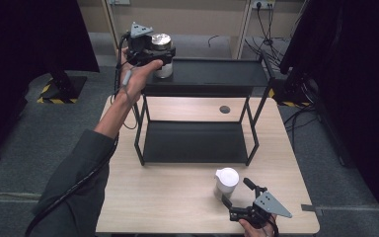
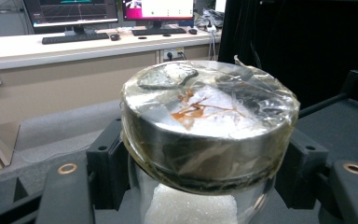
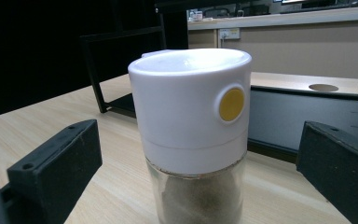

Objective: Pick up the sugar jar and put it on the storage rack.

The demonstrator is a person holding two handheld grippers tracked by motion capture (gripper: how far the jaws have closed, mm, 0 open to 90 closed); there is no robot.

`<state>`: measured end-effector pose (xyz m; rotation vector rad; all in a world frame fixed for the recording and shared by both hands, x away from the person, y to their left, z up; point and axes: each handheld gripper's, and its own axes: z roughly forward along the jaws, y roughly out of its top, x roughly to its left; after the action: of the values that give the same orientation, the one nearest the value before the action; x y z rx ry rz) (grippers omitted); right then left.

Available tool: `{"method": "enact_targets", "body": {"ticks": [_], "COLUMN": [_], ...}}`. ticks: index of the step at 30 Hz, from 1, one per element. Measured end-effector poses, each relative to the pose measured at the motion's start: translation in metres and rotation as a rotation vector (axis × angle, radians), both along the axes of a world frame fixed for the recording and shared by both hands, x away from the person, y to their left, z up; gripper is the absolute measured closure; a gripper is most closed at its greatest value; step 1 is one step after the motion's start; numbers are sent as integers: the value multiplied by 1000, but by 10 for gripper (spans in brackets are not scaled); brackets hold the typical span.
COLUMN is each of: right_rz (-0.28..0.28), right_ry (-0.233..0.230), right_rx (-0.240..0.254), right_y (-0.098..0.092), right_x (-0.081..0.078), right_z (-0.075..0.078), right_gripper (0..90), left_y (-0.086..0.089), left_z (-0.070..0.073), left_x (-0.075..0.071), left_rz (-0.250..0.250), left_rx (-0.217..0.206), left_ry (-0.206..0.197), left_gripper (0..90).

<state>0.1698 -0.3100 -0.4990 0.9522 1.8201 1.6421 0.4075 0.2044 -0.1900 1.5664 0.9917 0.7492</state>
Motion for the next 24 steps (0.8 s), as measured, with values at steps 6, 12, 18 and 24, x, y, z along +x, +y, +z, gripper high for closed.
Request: {"method": "enact_targets", "body": {"ticks": [6, 12, 18, 24], "right_rz": [0, 0, 1, 1], "right_ry": [0, 2, 3, 5], "right_rx": [-2, -1, -3, -1], "right_y": [0, 1, 1, 1], "right_x": [0, 0, 0, 0], "right_z": [0, 0, 0, 0], "right_gripper": [4, 4, 4, 4], "left_y": [-1, -5, -4, -6], "left_z": [0, -2, -2, -1], "left_x": [-2, -5, -10, -15], "left_rz": [23, 75, 77, 70], "left_rx": [-31, -48, -56, -54], "left_ry": [5, 23, 24, 22], "left_gripper": [205, 0, 0, 0]}}
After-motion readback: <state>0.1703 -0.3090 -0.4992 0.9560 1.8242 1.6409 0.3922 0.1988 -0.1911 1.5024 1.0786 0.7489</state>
